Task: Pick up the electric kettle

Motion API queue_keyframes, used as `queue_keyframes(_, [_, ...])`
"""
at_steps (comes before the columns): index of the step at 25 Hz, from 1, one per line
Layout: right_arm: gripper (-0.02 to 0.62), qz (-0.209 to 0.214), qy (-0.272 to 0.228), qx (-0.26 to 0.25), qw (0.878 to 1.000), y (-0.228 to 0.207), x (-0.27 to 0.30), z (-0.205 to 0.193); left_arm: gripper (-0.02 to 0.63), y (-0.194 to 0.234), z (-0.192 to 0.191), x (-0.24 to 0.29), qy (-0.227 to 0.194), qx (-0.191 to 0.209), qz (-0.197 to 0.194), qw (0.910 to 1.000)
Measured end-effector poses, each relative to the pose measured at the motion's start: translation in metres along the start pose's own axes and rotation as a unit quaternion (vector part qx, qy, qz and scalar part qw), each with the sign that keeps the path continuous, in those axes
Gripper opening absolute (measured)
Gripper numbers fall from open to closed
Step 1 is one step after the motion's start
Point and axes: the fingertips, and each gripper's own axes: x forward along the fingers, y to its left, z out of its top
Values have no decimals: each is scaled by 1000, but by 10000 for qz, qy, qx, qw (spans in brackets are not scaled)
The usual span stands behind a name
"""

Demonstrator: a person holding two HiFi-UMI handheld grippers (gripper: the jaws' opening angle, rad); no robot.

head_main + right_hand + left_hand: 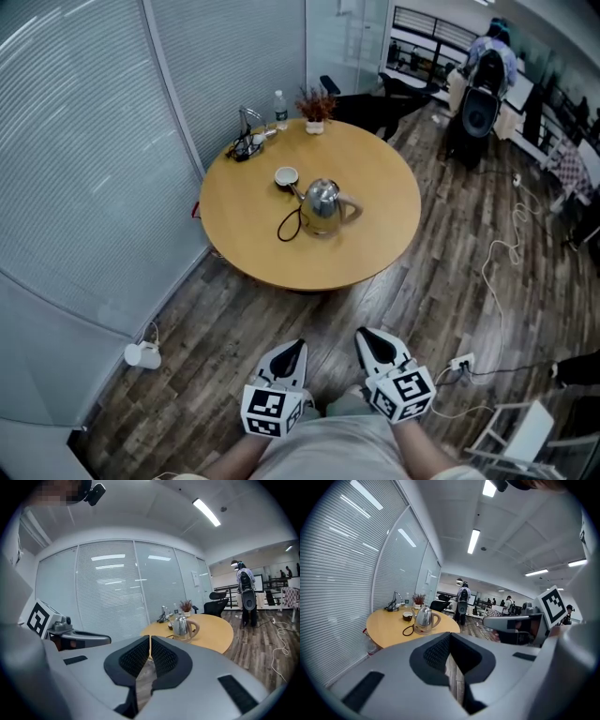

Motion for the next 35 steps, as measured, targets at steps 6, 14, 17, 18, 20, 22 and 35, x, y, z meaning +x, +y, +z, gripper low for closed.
queue_keyframes(6, [35, -44, 72, -8, 10000, 2, 8, -5, 3, 9, -1, 2, -2, -47, -61, 10000])
queue_keyframes(14, [35, 155, 125, 43, 9998, -20, 56, 1, 3, 33, 14, 46, 8, -38, 50, 10000])
queue_keyframes(17, [35, 221, 123, 44, 9997, -41, 80, 9, 3, 44, 24, 76, 3, -35, 122, 9999])
queue_keyframes(18, [35, 248, 135, 37, 9996, -49, 90, 13, 3, 49, 28, 87, 0, -36, 154, 9999])
queue_keyframes(20, [35, 319, 154, 2, 9994, -64, 109, 22, 3, 57, 40, 111, -21, -44, 211, 9998])
queue_keyframes(22, [35, 384, 142, -55, 9991, -81, 126, 33, 3, 63, 53, 134, -77, -46, 250, 9996])
queue_keyframes(35, [35, 532, 0, -44, 9986, -170, 189, 81, 3, 74, 100, 247, -227, -192, 401, 9988])
